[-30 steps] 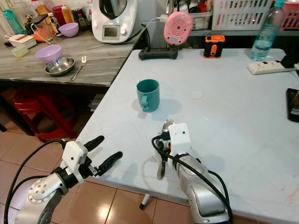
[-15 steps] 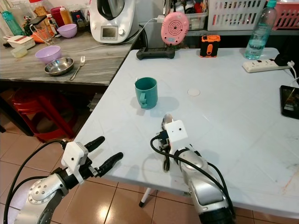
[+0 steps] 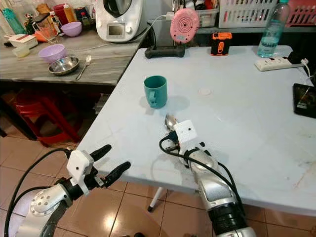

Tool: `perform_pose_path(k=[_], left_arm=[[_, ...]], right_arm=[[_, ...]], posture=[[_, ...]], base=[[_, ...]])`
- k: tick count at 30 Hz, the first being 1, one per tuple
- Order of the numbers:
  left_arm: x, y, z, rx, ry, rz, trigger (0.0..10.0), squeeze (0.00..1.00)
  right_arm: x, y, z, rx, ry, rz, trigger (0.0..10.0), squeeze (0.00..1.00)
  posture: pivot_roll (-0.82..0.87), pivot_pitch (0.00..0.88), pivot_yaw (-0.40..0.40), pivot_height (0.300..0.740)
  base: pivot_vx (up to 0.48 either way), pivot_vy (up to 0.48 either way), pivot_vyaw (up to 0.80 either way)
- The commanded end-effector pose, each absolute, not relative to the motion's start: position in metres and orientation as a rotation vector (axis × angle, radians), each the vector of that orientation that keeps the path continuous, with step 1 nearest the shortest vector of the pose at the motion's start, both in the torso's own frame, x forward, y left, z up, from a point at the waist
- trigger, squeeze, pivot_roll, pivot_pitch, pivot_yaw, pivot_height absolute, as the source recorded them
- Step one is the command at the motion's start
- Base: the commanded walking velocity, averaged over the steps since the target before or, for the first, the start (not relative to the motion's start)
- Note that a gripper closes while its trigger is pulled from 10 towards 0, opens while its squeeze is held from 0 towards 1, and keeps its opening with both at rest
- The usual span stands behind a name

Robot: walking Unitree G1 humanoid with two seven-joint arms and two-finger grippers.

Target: Setting the table

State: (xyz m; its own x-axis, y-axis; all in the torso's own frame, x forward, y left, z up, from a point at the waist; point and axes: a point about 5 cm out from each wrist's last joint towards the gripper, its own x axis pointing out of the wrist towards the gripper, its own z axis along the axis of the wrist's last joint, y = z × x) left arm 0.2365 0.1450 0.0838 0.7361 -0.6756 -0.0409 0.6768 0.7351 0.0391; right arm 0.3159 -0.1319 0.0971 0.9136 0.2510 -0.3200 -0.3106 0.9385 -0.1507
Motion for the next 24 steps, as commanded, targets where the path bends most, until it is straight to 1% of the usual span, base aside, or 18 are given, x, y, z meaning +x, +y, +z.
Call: perform_pose_path(k=[1,11,14,16,19,20,21,22,23,24], left_arm=[[0.237,0.148,0.082,0.069,0.033,-0.735,10.0,0.0],[0.24,0.142,0.085,0.046,0.002,-0.722,10.0,0.0],[0.246,0.141,0.09,0.051,-0.011,-0.661,10.0,0.0],[0.247,0.141,0.091,0.052,-0.011,-0.657,10.0,0.0],[0.253,0.143,0.099,0.072,-0.046,-0.615,10.0,0.0],[0.255,0.144,0.1,0.068,-0.05,-0.602,10.0,0.0],[0.256,0.145,0.102,0.061,-0.052,-0.588,10.0,0.0],[0.258,0.146,0.102,0.046,-0.051,-0.566,10.0,0.0],[0.258,0.146,0.102,0.046,-0.051,-0.566,10.0,0.0],[0.259,0.147,0.103,0.039,-0.048,-0.539,10.0,0.0]], right_arm=[[0.309,-0.139,0.075,-0.189,0.401,0.246,0.0,0.0],[0.305,-0.148,0.075,-0.12,0.366,0.135,0.0,0.0],[0.306,-0.152,0.087,-0.069,0.291,0.065,0.0,0.0],[0.306,-0.152,0.088,-0.064,0.285,0.063,0.0,0.0],[0.305,-0.149,0.106,-0.051,0.198,0.036,0.0,0.0],[0.304,-0.147,0.111,-0.045,0.175,0.034,0.2,0.0],[0.303,-0.145,0.116,-0.038,0.151,0.034,1.1,0.0],[0.301,-0.141,0.125,-0.025,0.108,0.041,4.0,0.0],[0.301,-0.141,0.125,-0.025,0.108,0.041,4.0,0.0],[0.298,-0.139,0.132,-0.016,0.076,0.041,10.0,0.0]], posture=[[-0.05,0.087,0.158,0.74],[-0.06,0.091,0.157,0.74],[-0.06,0.089,0.157,0.74],[-0.06,0.089,0.157,0.74],[-0.06,0.088,0.158,0.74],[-0.06,0.088,0.159,0.74],[-0.06,0.088,0.159,0.74],[-0.06,0.086,0.159,0.74],[-0.06,0.086,0.159,0.74],[-0.06,0.086,0.158,0.74]], base=[[0.0,0.0,0.0],[0.0,0.0,0.0],[0.0,0.0,0.0],[0.0,0.0,0.0],[0.0,0.0,0.0],[0.0,0.0,0.0],[0.0,0.0,0.0],[0.0,0.0,0.0],[0.0,0.0,0.0],[0.0,0.0,0.0]])
